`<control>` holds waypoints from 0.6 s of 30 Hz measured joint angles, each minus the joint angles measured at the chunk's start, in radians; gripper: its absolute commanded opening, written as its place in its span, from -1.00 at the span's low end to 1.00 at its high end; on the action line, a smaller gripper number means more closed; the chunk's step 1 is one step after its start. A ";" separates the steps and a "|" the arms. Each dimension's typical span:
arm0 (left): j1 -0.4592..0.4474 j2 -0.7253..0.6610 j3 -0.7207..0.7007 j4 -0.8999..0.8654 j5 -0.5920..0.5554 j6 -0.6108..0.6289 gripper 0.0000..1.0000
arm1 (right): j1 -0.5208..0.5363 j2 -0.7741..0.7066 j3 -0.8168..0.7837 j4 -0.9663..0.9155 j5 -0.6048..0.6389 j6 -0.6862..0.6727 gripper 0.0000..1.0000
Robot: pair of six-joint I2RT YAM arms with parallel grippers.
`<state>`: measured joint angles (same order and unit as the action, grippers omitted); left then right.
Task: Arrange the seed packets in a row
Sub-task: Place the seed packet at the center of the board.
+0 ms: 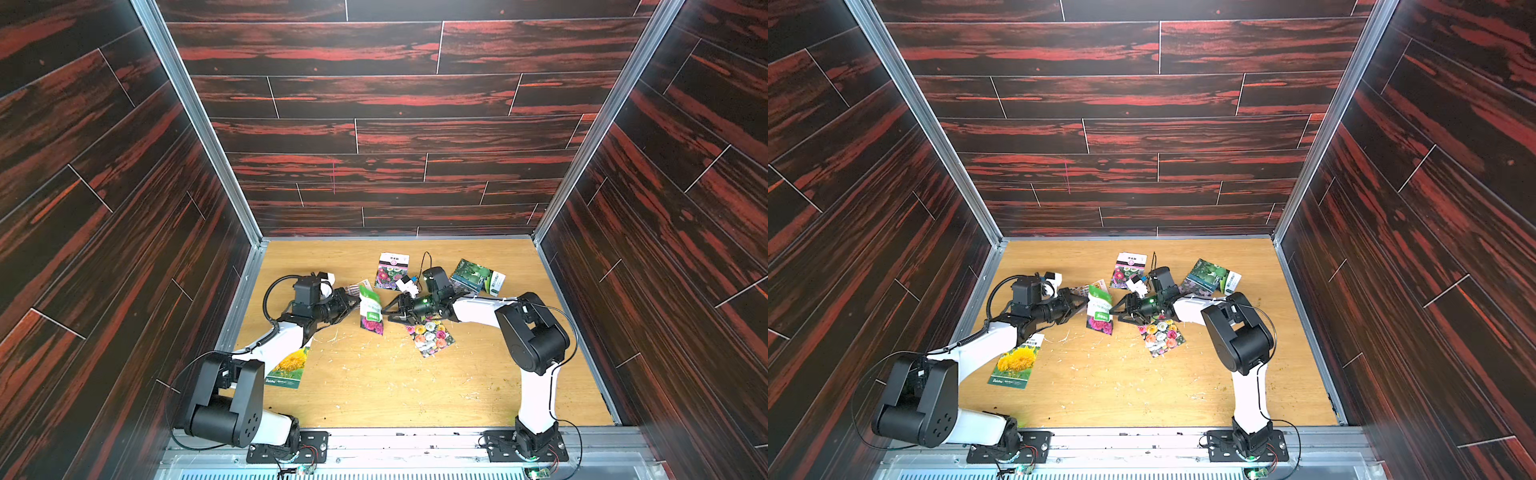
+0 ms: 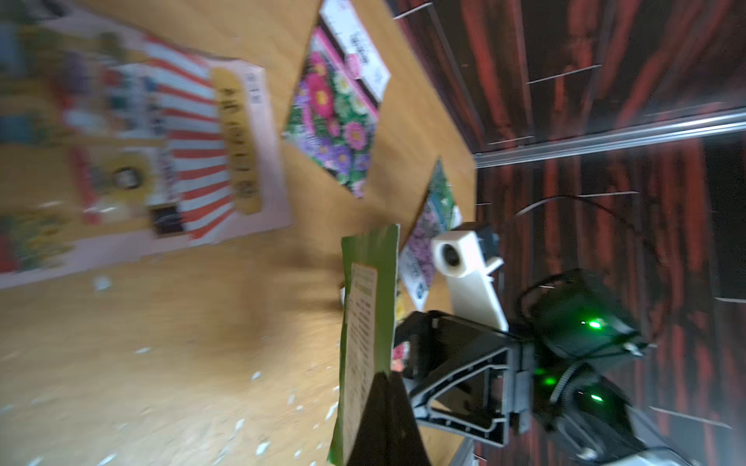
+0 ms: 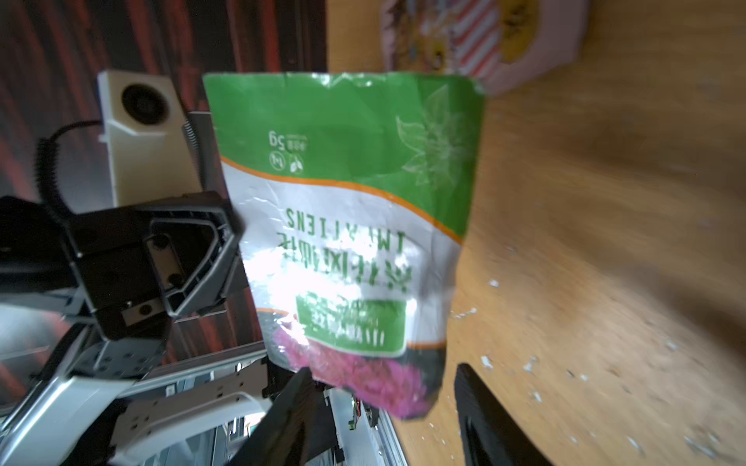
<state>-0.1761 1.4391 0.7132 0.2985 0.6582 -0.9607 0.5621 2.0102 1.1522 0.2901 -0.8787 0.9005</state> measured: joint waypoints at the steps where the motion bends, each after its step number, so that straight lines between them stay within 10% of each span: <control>1: 0.000 0.001 -0.003 0.028 0.014 -0.015 -1.00 | -0.002 0.000 -0.010 0.045 -0.014 0.026 0.19; 9: -0.001 0.049 -0.032 0.249 0.108 -0.169 -1.00 | -0.048 0.031 -0.078 0.424 -0.095 0.259 0.26; 18: -0.011 0.050 -0.034 0.326 0.146 -0.229 -1.00 | -0.069 0.062 -0.060 0.421 -0.090 0.266 0.27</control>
<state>-0.1875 1.4895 0.6788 0.6243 0.8047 -1.1900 0.4927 2.0720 1.0920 0.7109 -0.9691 1.1660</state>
